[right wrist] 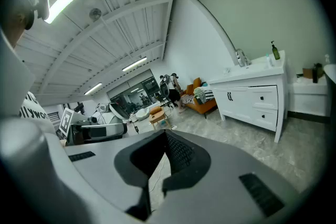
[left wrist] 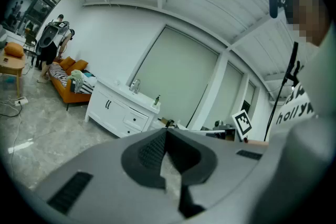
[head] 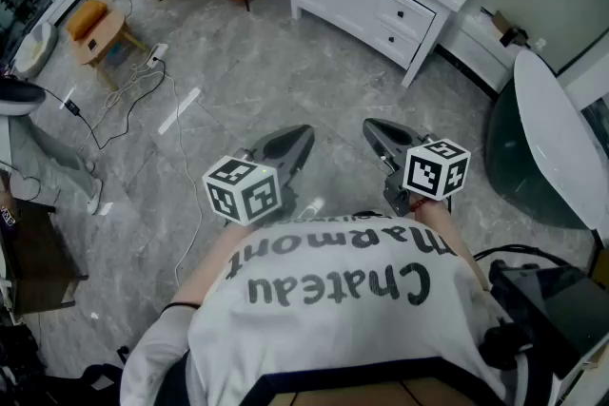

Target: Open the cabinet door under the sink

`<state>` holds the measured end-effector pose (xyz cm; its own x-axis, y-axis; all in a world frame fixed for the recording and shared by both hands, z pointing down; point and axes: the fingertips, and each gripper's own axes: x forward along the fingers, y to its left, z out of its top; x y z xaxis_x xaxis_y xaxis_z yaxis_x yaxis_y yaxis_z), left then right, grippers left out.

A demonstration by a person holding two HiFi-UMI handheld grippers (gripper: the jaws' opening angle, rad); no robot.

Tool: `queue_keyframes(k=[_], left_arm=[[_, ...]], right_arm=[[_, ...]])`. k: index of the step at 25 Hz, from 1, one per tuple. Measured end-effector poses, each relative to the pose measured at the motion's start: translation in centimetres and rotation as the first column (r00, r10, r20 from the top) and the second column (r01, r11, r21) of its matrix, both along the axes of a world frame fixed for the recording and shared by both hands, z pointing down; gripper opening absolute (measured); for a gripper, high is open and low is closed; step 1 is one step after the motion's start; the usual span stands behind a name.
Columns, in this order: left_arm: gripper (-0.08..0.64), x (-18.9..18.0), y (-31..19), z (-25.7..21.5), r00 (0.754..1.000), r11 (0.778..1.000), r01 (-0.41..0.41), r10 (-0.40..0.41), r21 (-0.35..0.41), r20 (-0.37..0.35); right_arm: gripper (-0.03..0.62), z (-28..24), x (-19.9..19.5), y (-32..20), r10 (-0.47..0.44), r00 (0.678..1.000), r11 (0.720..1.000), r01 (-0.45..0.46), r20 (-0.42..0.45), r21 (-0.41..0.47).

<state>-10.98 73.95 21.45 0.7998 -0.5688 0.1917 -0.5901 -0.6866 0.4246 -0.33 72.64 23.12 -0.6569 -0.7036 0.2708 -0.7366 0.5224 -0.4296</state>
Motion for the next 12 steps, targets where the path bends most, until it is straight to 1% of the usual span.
queue_keyframes(k=[4, 8, 10, 12], left_arm=[[0.005, -0.5, -0.6, 0.1, 1.0, 1.0, -0.007, 0.007, 0.001, 0.001], [0.005, -1.2, -1.3, 0.1, 1.0, 1.0, -0.008, 0.008, -0.003, -0.001], [0.005, -1.5, -1.6, 0.2, 1.0, 1.0, -0.009, 0.009, -0.006, -0.006], [0.005, -1.7, -1.8, 0.3, 1.0, 1.0, -0.01, 0.01, -0.006, -0.009]], right_arm=[[0.011, 0.1, -0.8, -0.6, -0.004, 1.0, 1.0, 0.004, -0.022, 0.005], [0.011, 0.0, -1.4, -1.3, 0.002, 1.0, 1.0, -0.002, -0.025, 0.003], [0.011, -0.2, -1.6, -1.7, 0.01, 1.0, 1.0, -0.01, -0.013, 0.009], [0.011, -0.3, -1.8, -2.1, 0.014, 1.0, 1.0, -0.014, 0.018, 0.013]])
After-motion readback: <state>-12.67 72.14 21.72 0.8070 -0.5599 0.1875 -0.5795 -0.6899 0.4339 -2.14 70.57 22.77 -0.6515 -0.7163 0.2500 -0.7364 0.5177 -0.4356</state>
